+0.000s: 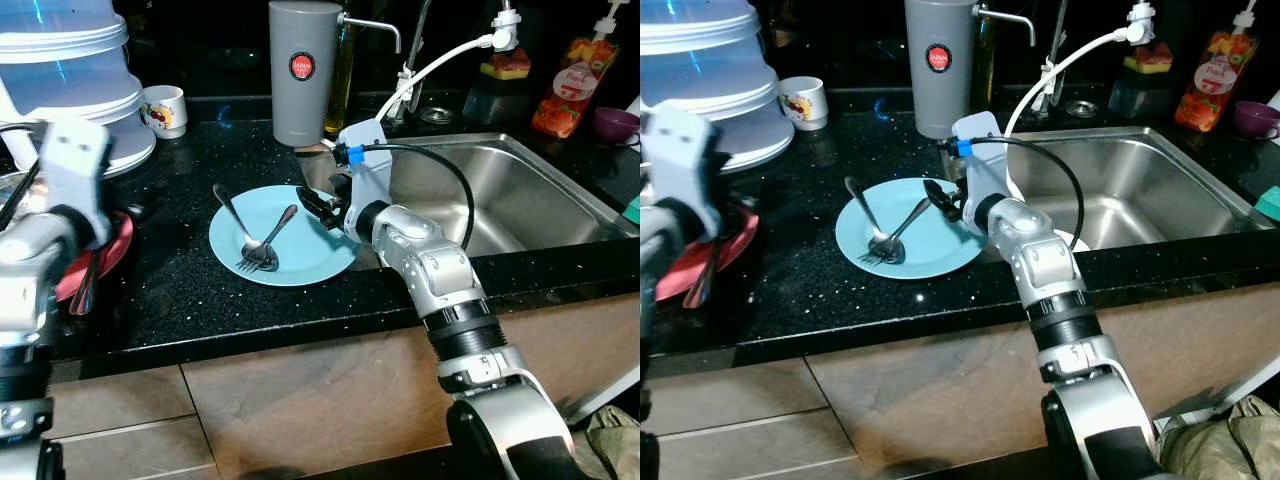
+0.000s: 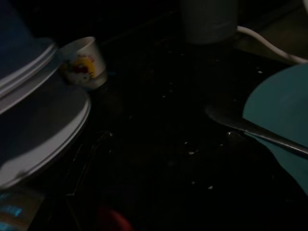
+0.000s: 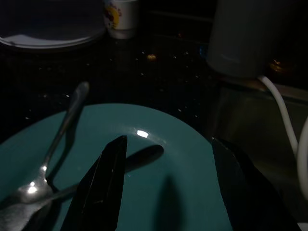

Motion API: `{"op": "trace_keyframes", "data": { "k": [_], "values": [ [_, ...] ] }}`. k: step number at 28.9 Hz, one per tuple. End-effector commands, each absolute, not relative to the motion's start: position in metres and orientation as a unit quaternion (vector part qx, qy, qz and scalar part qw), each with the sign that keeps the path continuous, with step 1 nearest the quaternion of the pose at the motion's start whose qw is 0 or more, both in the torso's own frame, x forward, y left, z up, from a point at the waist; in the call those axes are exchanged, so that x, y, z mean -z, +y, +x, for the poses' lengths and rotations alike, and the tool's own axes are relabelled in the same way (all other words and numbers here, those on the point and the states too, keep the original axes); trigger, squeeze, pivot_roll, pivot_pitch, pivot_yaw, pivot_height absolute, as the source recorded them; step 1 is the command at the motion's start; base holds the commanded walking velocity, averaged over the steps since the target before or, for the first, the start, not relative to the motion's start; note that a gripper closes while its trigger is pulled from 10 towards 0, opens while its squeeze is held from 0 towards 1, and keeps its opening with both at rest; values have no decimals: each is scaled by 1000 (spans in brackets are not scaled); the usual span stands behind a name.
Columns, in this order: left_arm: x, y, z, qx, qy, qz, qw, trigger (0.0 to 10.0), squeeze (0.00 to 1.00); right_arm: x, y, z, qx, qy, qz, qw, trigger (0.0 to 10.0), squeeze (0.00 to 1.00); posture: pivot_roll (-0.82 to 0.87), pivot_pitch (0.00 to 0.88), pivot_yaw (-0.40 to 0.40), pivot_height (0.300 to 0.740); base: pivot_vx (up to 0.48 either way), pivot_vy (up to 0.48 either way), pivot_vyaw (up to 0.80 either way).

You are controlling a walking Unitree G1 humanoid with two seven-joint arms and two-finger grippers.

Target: Kitchen organization

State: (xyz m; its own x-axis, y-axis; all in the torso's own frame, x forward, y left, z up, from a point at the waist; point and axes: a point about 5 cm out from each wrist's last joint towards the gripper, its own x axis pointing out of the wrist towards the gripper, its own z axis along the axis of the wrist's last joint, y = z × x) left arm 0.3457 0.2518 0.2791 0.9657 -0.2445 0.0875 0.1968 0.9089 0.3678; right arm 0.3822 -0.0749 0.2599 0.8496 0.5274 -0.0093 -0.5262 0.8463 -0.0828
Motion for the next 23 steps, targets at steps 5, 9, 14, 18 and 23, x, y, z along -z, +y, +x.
{"op": "trace_keyframes", "data": {
  "k": [5, 9, 14, 18, 23],
  "values": [
    [-280, 239, 348, 147, -70, 242, 956, 10000, 639, -252, -71, 377, -300, 17, -58, 952, 10000, 0, 36, 103, -34, 740, 0, 0, 0],
    [-287, 233, 335, 170, -78, 268, 945, 10000, 0, -246, -57, 374, -331, 44, -76, 940, 10000, 0, 36, 104, -37, 740, 0, 0, 0],
    [-293, 230, 319, 197, -90, 303, 928, 10000, 0, -243, -37, 381, -331, 82, -71, 937, 10000, 0, 49, 94, -50, 740, 0, 0, 0],
    [-291, 219, 302, 235, -96, 319, 913, 10000, 0, -253, -25, 390, -320, 129, -19, 938, 10000, 0, 51, 80, -55, 740, 0, 0, 0],
    [-284, 203, 280, 286, -107, 300, 904, 10000, 0, -268, -24, 393, -321, 150, 5, 935, 10000, 1000, 49, 70, -54, 740, 0, 0, 0]
  ]
}}
